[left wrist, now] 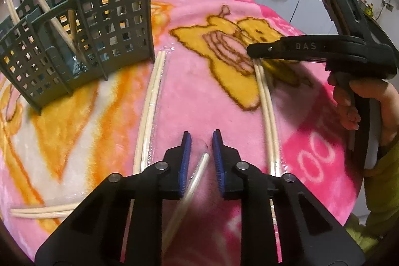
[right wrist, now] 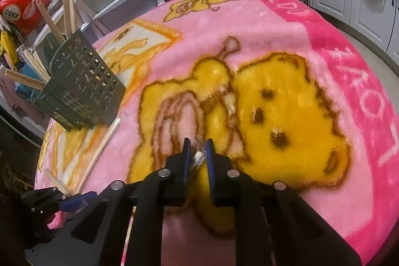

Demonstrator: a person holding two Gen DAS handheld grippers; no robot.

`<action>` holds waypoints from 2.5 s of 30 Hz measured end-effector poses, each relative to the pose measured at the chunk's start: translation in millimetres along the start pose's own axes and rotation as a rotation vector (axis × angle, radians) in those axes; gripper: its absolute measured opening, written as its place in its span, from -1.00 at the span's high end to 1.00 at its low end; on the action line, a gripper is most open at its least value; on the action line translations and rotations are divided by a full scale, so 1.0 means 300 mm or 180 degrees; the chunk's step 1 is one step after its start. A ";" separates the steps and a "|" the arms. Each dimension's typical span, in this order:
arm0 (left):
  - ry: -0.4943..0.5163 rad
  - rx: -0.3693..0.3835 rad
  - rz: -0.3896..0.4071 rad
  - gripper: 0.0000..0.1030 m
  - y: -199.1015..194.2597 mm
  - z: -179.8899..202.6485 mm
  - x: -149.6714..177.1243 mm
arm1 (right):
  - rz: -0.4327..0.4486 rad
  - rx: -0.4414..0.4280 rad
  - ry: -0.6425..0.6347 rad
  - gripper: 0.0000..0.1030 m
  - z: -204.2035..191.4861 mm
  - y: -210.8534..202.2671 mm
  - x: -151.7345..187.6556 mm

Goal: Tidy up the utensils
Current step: 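Close the right gripper on a wrapped chopstick while the left gripper closes on another, then lift the right tool's chopstick over the green caddy while the left tool lifts its chopstick there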

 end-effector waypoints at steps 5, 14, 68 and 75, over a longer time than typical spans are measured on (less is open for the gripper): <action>-0.0039 0.0066 -0.0006 0.90 -0.005 -0.017 -0.011 | 0.0117 -0.0062 -0.0072 0.86 -0.028 -0.036 -0.008; -0.0059 0.0116 0.0158 0.92 -0.075 -0.033 -0.030 | 0.0448 -0.0183 -0.0312 0.87 -0.129 -0.150 -0.045; -0.0791 -0.0055 0.1974 0.95 -0.781 -0.377 -0.160 | 0.1472 -0.0951 -0.1705 0.97 -0.788 -0.600 -0.143; -0.0691 -0.0078 0.2175 0.95 -0.865 -0.373 -0.208 | 0.1620 -0.1031 -0.1757 0.97 -0.849 -0.645 -0.178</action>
Point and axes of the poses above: each gripper's, at about its wrist camera, not at the fingertips, and y roughly the way its jaws point, z to its right, x to its underside, the point moved 4 cm from there along y, roughly the way its jaws point, and after that the axes turned 7 degrees about -z, right-handed, at the moved point
